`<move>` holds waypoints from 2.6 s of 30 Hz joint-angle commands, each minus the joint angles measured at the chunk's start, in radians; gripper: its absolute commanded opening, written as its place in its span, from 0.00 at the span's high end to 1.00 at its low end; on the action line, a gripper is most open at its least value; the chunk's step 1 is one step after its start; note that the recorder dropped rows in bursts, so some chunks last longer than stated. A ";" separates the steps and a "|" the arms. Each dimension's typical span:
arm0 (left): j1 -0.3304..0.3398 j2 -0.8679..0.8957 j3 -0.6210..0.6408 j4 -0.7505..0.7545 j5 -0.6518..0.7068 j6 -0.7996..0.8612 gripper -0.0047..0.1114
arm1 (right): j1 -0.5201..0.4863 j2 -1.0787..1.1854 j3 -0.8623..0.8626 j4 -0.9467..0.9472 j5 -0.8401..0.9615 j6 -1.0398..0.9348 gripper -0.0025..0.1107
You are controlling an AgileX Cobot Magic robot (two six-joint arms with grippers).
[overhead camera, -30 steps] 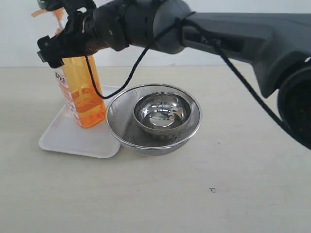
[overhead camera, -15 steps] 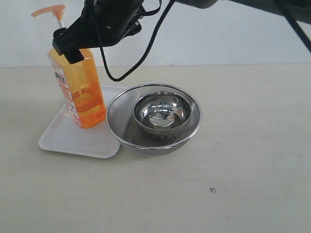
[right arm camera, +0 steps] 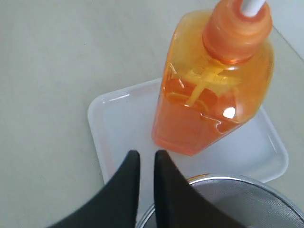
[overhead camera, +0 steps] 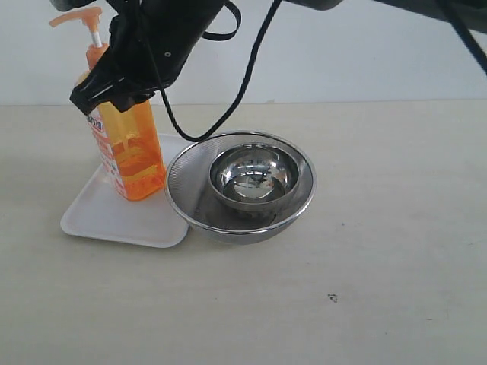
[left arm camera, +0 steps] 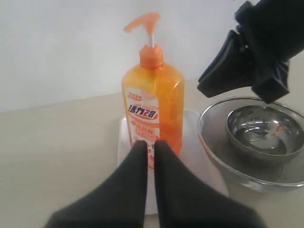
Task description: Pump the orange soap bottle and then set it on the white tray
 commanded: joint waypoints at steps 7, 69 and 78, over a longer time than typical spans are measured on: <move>0.003 0.384 0.005 0.905 0.072 -1.181 0.92 | -0.002 0.003 -0.006 -0.184 -0.018 -0.075 0.95; 0.482 1.080 -0.461 0.939 -0.646 -0.713 0.92 | -0.211 0.102 -0.006 -0.197 -0.252 0.228 0.98; 0.482 1.080 -0.461 0.723 -0.720 -0.514 0.92 | -0.143 0.108 -0.006 -0.224 -0.294 0.130 0.98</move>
